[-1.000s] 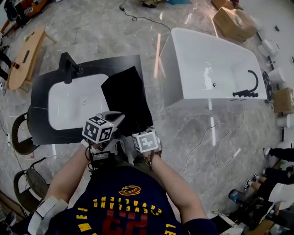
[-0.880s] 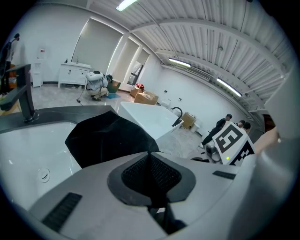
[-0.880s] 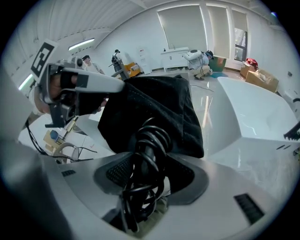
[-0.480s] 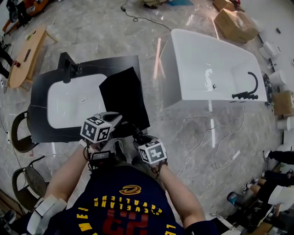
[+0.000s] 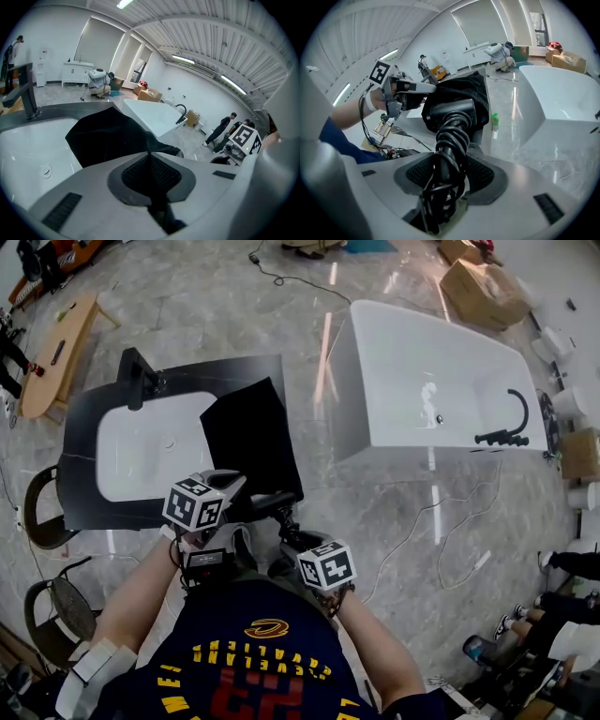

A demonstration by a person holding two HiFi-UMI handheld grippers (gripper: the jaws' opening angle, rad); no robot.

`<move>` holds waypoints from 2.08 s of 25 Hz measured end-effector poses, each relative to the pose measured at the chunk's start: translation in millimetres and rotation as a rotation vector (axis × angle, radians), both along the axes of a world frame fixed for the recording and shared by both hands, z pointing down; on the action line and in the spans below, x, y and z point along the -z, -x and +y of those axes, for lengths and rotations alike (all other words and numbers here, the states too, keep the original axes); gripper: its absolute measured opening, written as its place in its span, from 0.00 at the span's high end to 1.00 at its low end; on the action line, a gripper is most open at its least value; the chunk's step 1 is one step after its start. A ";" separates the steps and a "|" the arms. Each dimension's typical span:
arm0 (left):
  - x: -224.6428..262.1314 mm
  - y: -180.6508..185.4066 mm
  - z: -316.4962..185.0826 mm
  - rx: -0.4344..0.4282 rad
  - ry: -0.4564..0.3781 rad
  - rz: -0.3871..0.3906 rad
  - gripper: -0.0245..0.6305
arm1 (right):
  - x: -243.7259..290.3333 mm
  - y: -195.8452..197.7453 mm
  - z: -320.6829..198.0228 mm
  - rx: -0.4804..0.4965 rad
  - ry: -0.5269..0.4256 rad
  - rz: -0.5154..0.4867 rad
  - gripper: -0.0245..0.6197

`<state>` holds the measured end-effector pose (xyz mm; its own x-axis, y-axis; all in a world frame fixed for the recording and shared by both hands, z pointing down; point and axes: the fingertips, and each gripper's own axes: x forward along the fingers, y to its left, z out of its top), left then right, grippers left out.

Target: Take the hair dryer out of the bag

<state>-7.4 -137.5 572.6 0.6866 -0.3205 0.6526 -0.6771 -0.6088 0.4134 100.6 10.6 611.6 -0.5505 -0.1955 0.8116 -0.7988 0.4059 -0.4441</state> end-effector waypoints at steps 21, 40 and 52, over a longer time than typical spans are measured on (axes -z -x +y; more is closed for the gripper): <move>-24.8 -13.5 15.8 -0.030 0.053 -0.021 0.93 | 62.9 -36.9 15.9 -0.148 -0.035 -0.168 0.63; -34.4 -29.5 71.4 -0.312 0.001 -0.137 0.71 | 55.8 13.8 -127.6 -0.202 -0.145 -0.142 0.63; 6.0 35.0 64.5 -0.056 -0.004 0.021 0.71 | 6.2 50.3 -189.0 -0.195 -0.127 -0.034 0.63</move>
<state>-42.5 -73.0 566.6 0.7172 -0.2838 0.6365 -0.6330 -0.6473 0.4246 50.3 -178.4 605.3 -0.5194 -0.3999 0.7552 -0.8528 0.2997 -0.4278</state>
